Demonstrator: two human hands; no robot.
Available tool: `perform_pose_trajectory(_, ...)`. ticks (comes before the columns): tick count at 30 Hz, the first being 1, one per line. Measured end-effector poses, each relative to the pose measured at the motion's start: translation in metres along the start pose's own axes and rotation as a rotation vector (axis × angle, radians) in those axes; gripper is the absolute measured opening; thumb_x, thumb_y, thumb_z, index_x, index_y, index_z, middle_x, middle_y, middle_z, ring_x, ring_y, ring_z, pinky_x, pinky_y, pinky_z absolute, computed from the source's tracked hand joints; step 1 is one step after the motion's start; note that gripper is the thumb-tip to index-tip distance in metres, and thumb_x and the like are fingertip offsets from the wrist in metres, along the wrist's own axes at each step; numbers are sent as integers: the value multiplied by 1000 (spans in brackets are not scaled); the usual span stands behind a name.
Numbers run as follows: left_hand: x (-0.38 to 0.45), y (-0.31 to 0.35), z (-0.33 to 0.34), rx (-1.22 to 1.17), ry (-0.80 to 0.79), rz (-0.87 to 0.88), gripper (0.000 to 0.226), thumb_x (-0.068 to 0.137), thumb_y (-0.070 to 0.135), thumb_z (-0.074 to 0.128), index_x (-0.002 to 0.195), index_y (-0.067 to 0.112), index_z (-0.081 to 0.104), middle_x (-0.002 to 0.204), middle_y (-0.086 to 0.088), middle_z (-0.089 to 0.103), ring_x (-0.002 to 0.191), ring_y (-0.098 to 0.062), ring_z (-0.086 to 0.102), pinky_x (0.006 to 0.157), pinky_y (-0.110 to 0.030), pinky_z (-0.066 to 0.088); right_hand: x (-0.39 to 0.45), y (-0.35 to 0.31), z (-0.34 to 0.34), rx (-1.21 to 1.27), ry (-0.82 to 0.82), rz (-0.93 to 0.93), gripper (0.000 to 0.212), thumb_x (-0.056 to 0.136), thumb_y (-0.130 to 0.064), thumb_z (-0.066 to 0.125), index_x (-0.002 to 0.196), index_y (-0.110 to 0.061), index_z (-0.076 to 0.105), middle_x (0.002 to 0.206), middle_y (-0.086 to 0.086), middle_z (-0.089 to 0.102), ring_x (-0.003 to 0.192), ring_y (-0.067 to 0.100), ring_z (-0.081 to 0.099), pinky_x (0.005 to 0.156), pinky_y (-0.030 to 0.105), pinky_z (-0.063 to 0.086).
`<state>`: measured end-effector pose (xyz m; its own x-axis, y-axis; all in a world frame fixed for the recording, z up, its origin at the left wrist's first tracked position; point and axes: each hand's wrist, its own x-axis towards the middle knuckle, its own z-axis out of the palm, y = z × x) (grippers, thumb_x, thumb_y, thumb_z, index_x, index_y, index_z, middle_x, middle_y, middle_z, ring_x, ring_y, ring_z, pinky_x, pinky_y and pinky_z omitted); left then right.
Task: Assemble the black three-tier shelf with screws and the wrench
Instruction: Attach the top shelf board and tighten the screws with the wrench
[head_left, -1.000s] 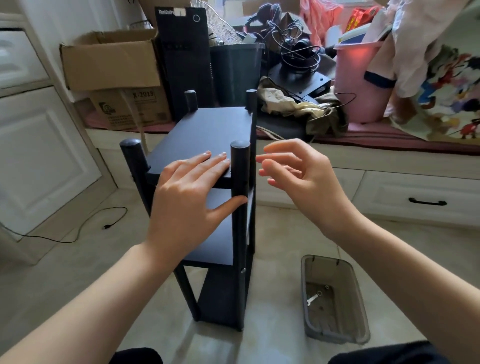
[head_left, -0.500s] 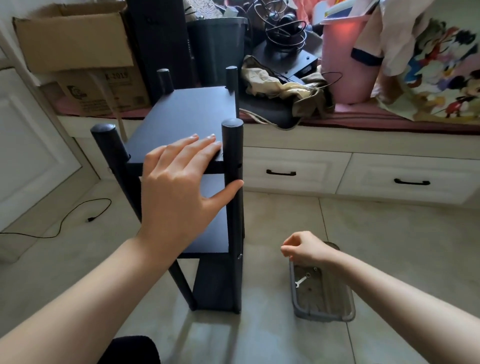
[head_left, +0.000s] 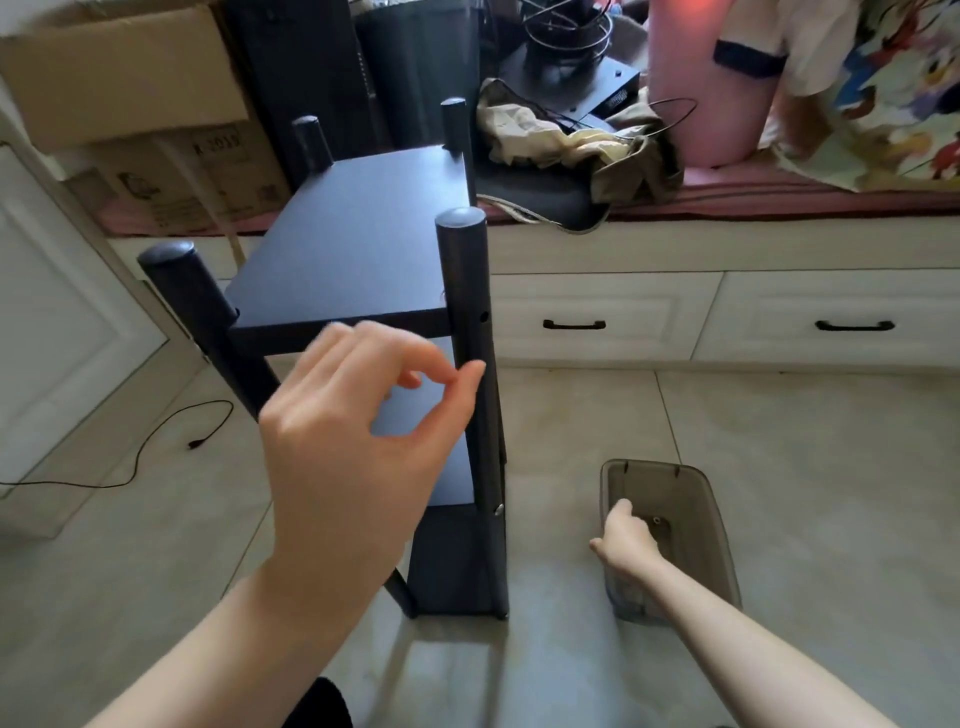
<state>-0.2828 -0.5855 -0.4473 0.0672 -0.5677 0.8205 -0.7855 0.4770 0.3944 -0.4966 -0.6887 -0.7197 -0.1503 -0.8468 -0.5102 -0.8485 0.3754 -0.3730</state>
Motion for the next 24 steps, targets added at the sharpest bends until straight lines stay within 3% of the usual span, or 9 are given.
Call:
perform_pose_trajectory(4,-1,8,8,-322,-230,-611,25,68,39,85,68,19,71,66,8,71,67,-8,69,67,-17,49,2,8,8,-17,-54,61,53,97,-24,59,133,5,34,138,24,52,127,37,52,98,36,45)
perform_pose_trajectory(7,-1,2,16,-534,-235,-900,36,56,46,84,74,17,72,76,1,77,77,-14,75,87,-35,57,0,11,20,-26,-97,72,46,98,-20,55,133,6,39,140,25,49,132,37,48,100,34,43)
perform_pose_trajectory(10,3,-3,18,-599,-197,-969,44,47,53,90,75,24,74,82,6,75,83,-14,71,99,-43,53,-3,10,29,-21,-96,70,34,100,-10,44,132,4,42,141,26,47,132,36,47,103,34,41)
perform_pose_trajectory(12,5,-7,20,-672,-193,-994,41,50,54,89,79,29,76,89,8,74,89,-12,69,103,-43,51,-6,8,33,-60,-104,25,33,99,-9,46,130,2,43,138,25,49,128,37,50,100,35,43)
perform_pose_trajectory(15,10,-11,22,-851,-231,-996,57,61,52,85,110,25,74,113,5,75,112,-13,68,109,-43,44,-13,0,40,-117,-191,-48,32,99,-16,52,126,-1,45,143,28,44,128,38,51,99,37,44)
perform_pose_trajectory(17,14,-11,23,-970,-255,-991,63,71,56,75,123,20,68,123,1,72,119,-15,65,111,-42,41,-20,-6,45,-139,-257,-94,20,99,-21,55,111,-8,44,146,30,39,126,41,53,98,41,48)
perform_pose_trajectory(19,19,-11,22,-1068,-251,-1013,57,78,55,64,121,18,68,121,-1,73,118,-16,66,109,-40,42,-25,-9,49,-132,-290,-121,19,99,-21,56,103,-10,41,142,28,43,119,41,58,85,40,55)
perform_pose_trajectory(22,20,-11,21,-1161,-246,-1040,52,83,51,59,116,13,69,116,-4,75,115,-22,69,102,-39,46,-30,-10,54,-9,-352,-105,21,96,-16,56,111,-5,48,126,23,53,89,39,72,51,37,57)
perform_pose_trajectory(24,20,-10,20,-1170,-255,-1030,51,85,48,60,118,11,68,116,-6,74,114,-24,69,102,-40,47,-30,-9,54,76,-404,-101,25,94,-12,56,117,-7,49,117,23,60,71,31,73,43,31,55)
